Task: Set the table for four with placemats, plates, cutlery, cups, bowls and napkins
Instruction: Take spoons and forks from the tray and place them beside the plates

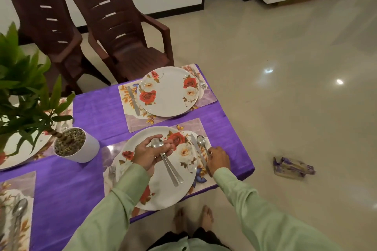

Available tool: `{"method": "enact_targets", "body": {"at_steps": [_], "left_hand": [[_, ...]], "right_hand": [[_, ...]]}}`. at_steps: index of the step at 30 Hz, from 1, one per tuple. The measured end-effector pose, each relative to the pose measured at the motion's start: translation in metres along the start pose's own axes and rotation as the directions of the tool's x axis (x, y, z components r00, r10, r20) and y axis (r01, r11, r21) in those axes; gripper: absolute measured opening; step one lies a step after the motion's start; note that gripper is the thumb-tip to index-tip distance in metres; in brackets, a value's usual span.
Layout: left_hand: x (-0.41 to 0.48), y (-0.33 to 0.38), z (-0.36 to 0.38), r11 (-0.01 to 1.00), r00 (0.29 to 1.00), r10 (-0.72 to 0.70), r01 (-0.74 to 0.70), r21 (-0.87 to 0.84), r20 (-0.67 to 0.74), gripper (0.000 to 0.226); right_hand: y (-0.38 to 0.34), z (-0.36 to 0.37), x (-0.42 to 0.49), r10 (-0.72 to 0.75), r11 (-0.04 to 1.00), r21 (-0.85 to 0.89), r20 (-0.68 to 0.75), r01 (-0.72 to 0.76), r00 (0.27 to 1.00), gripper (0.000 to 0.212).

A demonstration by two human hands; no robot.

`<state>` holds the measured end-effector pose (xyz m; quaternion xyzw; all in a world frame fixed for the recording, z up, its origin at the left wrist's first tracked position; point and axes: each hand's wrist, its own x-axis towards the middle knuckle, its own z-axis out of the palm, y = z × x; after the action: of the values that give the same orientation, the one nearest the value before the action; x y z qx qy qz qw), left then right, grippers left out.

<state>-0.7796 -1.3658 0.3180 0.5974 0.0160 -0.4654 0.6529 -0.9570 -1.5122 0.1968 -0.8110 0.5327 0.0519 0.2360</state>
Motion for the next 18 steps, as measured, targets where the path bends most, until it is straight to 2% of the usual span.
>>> {"method": "enact_targets", "body": {"at_steps": [6,11,14,18], "left_hand": [[0.007,0.001,0.0,0.999,1.0,-0.014,0.015,-0.035,0.019,0.049],[0.01,-0.001,0.016,0.999,1.0,-0.019,0.02,-0.04,0.013,0.045],[0.014,-0.001,0.038,0.998,0.999,-0.018,0.02,-0.059,0.041,0.046],[0.027,-0.003,0.089,0.995,0.996,-0.001,0.01,-0.1,0.086,0.05]], "right_hand": [[-0.009,0.001,0.001,-0.033,0.999,-0.034,0.011,0.033,0.999,0.021],[-0.001,-0.012,0.002,0.025,0.99,0.14,-0.015,-0.023,1.0,0.029],[0.009,-0.038,0.008,-0.037,0.967,0.251,-0.04,0.046,0.999,0.026],[0.025,-0.095,0.025,-0.145,0.879,0.426,-0.185,0.212,0.972,0.019]]}}
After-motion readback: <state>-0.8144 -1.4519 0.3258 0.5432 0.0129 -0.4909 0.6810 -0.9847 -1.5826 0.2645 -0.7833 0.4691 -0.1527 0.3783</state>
